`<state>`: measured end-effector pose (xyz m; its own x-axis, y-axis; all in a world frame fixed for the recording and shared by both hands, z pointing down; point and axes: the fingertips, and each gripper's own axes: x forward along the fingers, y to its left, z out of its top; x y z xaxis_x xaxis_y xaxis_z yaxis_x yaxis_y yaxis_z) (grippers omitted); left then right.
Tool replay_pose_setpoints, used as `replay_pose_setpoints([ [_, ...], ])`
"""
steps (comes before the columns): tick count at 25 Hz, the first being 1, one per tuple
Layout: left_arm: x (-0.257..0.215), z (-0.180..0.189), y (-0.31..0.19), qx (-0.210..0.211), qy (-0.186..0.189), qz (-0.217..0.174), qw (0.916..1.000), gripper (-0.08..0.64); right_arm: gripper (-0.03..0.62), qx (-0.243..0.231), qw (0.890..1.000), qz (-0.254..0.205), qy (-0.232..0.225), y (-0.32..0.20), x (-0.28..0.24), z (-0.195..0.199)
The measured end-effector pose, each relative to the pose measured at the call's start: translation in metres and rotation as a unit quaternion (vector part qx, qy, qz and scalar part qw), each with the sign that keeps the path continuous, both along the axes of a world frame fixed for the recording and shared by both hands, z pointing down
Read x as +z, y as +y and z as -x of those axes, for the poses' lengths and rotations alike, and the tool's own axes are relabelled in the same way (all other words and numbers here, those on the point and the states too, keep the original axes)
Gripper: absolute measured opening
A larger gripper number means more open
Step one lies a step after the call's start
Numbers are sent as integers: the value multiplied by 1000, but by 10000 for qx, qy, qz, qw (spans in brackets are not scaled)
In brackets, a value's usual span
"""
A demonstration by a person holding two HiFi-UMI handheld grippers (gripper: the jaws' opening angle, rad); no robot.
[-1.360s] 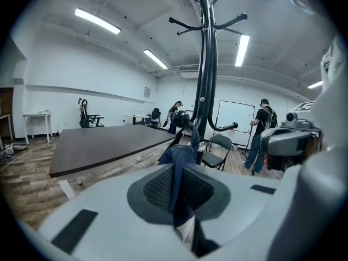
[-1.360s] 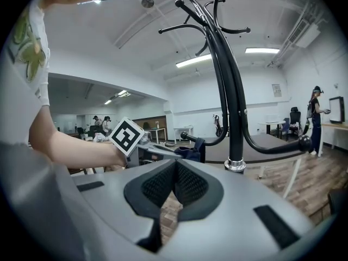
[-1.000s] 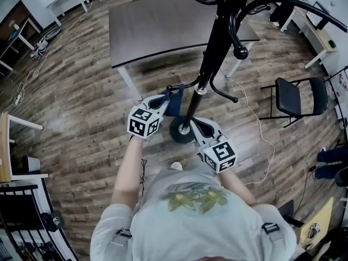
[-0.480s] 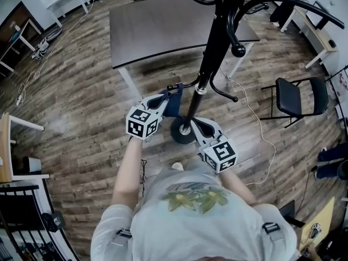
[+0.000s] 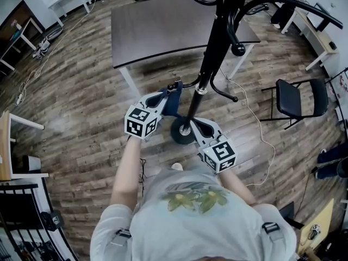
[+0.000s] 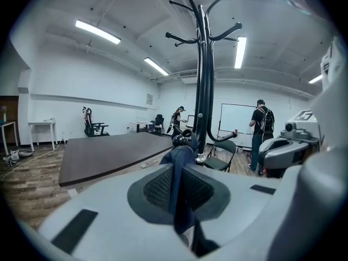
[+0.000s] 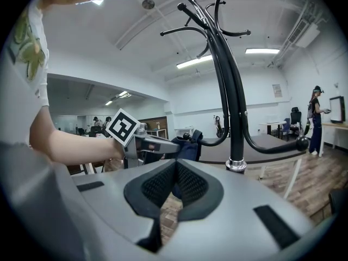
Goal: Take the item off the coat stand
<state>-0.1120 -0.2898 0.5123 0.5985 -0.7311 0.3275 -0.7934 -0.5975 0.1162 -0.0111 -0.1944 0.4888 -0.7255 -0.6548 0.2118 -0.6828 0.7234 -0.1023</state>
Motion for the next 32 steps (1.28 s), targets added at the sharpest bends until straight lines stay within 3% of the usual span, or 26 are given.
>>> replay_pose_setpoints([
  [32, -21, 35, 15, -340, 193, -160, 9991, 35, 6, -182, 9998, 63, 33, -1, 7, 12],
])
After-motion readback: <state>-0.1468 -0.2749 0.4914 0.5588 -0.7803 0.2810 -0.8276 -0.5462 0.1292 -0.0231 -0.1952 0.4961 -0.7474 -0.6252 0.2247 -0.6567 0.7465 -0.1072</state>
